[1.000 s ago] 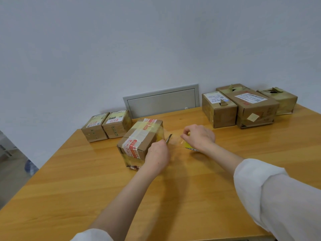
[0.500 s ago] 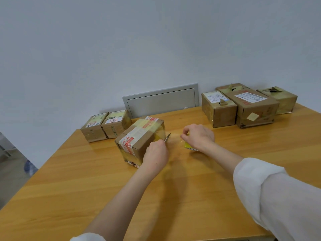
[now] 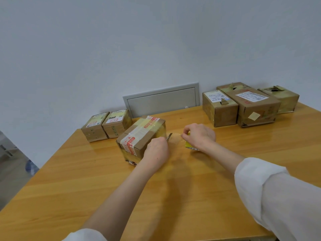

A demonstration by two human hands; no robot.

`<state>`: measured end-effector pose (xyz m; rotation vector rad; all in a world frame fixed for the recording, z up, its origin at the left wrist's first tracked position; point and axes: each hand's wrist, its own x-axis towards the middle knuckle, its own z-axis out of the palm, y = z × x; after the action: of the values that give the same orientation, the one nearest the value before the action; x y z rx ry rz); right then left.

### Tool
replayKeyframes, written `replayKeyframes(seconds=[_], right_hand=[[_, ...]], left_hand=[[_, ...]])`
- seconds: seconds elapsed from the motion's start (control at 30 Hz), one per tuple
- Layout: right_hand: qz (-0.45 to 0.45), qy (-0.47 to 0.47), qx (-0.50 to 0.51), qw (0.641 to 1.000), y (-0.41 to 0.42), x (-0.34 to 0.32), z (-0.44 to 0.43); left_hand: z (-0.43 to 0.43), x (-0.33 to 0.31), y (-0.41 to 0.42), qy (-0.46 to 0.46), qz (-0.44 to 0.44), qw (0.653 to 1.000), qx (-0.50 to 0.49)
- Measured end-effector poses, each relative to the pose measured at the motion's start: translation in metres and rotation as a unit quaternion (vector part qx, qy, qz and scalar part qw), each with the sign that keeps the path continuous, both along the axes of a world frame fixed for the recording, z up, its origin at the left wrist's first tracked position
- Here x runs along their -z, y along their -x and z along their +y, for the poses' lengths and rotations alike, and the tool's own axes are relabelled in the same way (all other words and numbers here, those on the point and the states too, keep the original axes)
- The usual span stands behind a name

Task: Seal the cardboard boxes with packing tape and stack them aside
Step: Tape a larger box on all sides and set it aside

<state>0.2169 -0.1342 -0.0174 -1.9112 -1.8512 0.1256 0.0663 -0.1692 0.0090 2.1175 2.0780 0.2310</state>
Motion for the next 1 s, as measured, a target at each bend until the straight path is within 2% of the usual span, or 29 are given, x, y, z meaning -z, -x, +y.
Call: replayKeyframes(seconds=[0.67,1.0], right_hand=[[-0.019,-0.013,-0.003,1.0,0.003,0.004,0.003],[-0.011,-0.015,-0.003,1.0,0.004,0.003,0.0]], left_hand=[[0.005,-0.018,0.001,0.048,0.054,0.997,0.006],[0.013,-0.007,-0.003,0.04,0.059,0.997,-0.004]])
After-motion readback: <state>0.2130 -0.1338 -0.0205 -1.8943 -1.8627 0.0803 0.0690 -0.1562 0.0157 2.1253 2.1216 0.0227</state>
